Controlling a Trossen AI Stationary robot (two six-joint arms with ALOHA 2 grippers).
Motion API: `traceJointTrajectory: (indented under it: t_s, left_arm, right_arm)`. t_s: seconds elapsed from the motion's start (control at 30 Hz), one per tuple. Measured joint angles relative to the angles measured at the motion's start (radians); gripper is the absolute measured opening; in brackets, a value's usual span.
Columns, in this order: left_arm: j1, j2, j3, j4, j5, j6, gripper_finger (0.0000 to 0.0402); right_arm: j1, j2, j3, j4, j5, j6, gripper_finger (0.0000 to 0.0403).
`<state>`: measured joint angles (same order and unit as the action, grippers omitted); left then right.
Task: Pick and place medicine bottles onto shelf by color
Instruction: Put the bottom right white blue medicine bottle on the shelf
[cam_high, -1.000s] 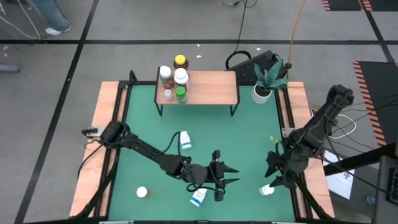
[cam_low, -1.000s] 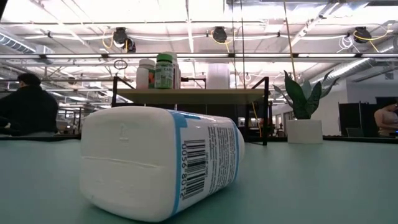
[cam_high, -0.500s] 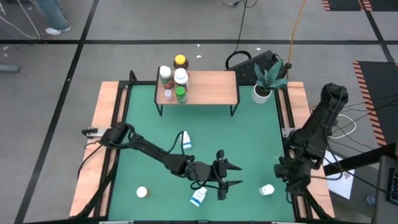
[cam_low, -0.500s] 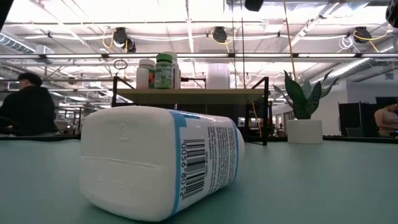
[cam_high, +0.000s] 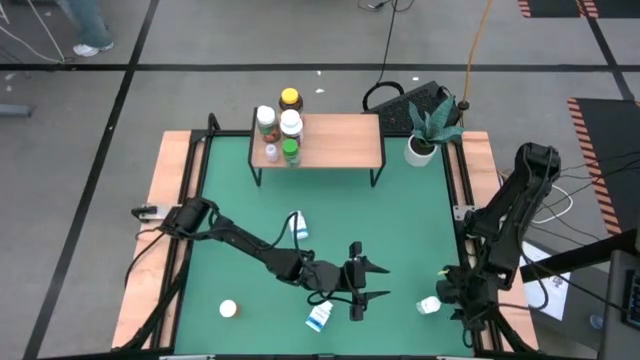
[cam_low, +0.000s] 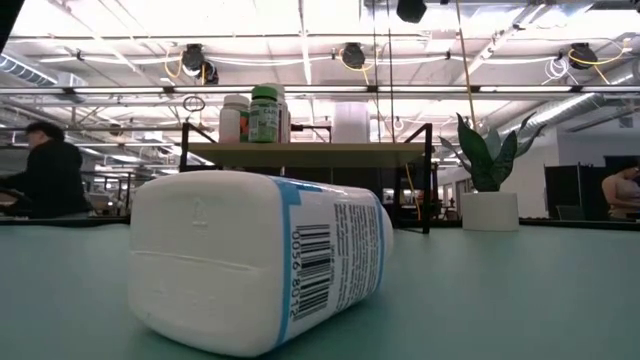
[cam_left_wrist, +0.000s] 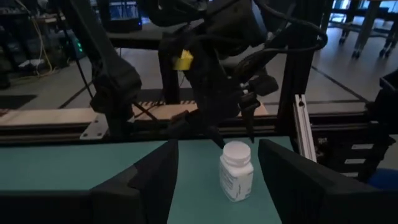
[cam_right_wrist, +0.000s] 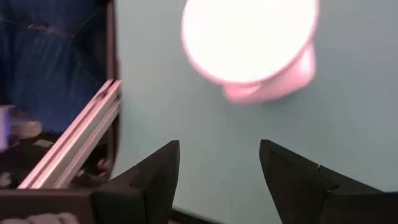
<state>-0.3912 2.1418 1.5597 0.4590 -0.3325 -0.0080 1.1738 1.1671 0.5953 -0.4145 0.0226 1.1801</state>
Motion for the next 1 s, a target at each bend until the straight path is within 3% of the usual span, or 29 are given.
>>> traceJointTrajectory:
  t_s: [0.33,0.53,0.7,1.0]
  left_arm:
    - [-0.001,0.0,0.0,-0.119,-0.002,-0.018,0.0225]
    - [0.006,0.0,0.0,-0.138,-0.002,-0.026,0.0225]
    - [0.002,0.0,0.0,-0.146,-0.003,-0.032,0.0225]
    - [0.005,0.0,0.0,-0.162,0.007,-0.079,0.0225]
  right_arm:
    - [0.001,0.078,0.0,0.022,0.219,-0.069,0.0215]
    - [0.0,0.108,0.0,0.064,0.477,-0.231,0.0215]
    - [0.0,0.131,0.0,0.101,0.589,-0.342,0.0215]
    - [-0.026,0.179,0.0,0.169,0.635,-0.378,0.0215]
